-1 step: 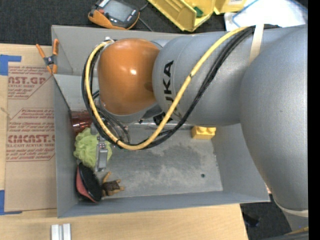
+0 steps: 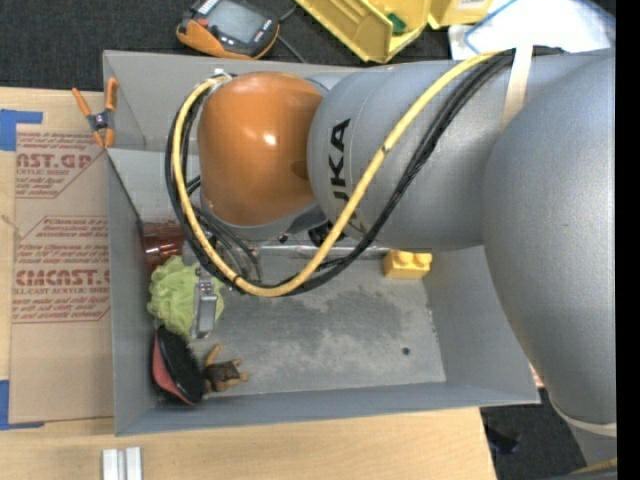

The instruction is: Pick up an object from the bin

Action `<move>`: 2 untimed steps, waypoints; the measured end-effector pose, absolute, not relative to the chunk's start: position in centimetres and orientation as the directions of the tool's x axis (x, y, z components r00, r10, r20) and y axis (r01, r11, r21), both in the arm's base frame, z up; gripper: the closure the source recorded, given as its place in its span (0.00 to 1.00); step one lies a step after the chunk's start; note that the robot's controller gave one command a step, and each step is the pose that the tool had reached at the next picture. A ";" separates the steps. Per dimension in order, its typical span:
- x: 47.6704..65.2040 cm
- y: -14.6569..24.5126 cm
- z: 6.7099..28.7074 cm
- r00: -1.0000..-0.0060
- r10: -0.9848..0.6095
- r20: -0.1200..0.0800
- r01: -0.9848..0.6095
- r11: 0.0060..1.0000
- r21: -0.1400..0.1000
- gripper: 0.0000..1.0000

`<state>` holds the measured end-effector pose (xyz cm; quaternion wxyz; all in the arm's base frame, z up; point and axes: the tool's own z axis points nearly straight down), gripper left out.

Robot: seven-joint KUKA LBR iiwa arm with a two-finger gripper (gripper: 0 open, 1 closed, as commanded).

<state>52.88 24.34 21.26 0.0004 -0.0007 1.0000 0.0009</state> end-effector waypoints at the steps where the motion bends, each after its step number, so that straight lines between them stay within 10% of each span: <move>1: 53.5 24.6 15.4 -0.980 -0.197 0.003 -0.197 0.980 0.002 0.00; 2: 53.7 24.7 16.0 -0.980 -0.200 -0.004 -0.200 0.980 0.004 0.00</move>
Offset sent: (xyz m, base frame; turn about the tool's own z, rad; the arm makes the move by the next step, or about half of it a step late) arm 0.0084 0.0026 -0.0526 -0.1990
